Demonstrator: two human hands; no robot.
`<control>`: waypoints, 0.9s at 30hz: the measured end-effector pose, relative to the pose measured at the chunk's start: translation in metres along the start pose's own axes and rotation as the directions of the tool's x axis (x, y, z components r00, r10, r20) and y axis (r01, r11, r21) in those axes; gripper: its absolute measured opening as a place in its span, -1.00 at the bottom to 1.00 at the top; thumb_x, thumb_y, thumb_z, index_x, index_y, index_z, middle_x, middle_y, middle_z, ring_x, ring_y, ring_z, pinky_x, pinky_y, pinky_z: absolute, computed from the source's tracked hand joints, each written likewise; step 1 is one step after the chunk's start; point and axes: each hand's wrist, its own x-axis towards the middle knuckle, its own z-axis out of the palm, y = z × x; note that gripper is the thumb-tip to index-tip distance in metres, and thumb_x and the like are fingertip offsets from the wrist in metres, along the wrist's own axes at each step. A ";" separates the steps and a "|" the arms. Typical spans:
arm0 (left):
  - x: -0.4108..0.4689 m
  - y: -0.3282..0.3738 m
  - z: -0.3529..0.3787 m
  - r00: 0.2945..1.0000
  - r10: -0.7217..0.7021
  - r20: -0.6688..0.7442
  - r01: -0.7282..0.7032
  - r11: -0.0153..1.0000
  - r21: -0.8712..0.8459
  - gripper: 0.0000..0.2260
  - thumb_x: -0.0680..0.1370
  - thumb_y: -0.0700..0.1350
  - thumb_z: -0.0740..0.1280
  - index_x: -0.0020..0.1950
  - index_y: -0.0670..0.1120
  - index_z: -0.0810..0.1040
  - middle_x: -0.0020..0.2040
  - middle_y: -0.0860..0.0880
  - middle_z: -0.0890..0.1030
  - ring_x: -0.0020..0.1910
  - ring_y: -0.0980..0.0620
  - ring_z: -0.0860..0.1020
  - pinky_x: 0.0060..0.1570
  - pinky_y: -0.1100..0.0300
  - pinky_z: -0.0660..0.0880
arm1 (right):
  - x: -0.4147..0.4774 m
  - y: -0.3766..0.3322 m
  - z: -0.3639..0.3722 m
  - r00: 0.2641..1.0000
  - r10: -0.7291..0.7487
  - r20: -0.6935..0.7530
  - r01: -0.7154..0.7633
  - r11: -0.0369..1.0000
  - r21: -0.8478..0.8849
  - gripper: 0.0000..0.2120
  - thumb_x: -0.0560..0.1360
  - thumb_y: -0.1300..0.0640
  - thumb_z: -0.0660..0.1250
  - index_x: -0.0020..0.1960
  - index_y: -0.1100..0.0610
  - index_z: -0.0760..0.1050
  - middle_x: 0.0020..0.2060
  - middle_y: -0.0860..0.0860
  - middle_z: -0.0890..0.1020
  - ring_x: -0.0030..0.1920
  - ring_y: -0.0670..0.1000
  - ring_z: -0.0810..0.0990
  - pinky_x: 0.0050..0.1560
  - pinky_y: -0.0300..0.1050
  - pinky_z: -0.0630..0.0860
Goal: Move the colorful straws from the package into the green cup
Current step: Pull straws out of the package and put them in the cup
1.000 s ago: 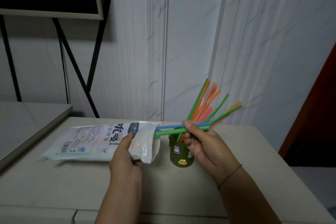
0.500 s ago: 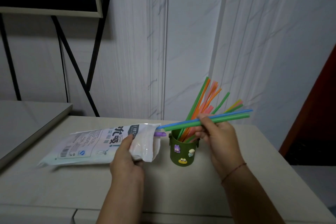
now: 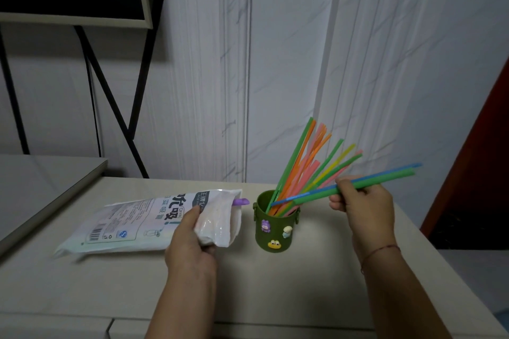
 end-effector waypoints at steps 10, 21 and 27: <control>-0.003 -0.004 0.002 1.000 -0.015 0.008 0.014 1.000 0.021 -0.58 0.48 -0.25 0.41 0.32 -0.09 0.50 0.24 -0.09 0.61 0.15 -0.07 0.60 -0.07 0.08 0.57 | -0.013 0.026 0.033 0.953 0.140 0.269 -0.084 0.974 -0.209 -0.87 0.48 0.26 0.35 -0.02 0.31 0.55 -0.35 0.11 0.61 -0.38 -0.01 0.60 -0.28 -0.25 0.60; -0.003 -0.003 0.002 0.999 -0.018 0.028 0.018 1.000 0.023 -0.60 0.48 -0.25 0.41 0.30 -0.10 0.50 0.22 -0.08 0.62 -0.05 -0.02 0.63 -0.17 0.10 0.61 | -0.018 0.020 0.024 0.964 0.105 0.246 -0.069 0.986 -0.151 -0.94 0.48 0.23 0.35 -0.08 0.22 0.54 -0.34 0.10 0.63 -0.36 -0.01 0.62 -0.27 -0.24 0.61; -0.006 -0.007 0.002 0.998 -0.002 0.055 0.000 0.999 0.038 -0.55 0.48 -0.23 0.42 0.36 -0.11 0.48 0.24 -0.09 0.60 0.05 -0.05 0.62 -0.06 0.04 0.61 | -0.019 0.025 0.030 0.961 0.125 0.247 -0.056 0.962 -0.266 -0.92 0.47 0.18 0.37 -0.14 0.21 0.54 -0.38 0.06 0.59 -0.39 -0.04 0.55 -0.33 -0.26 0.51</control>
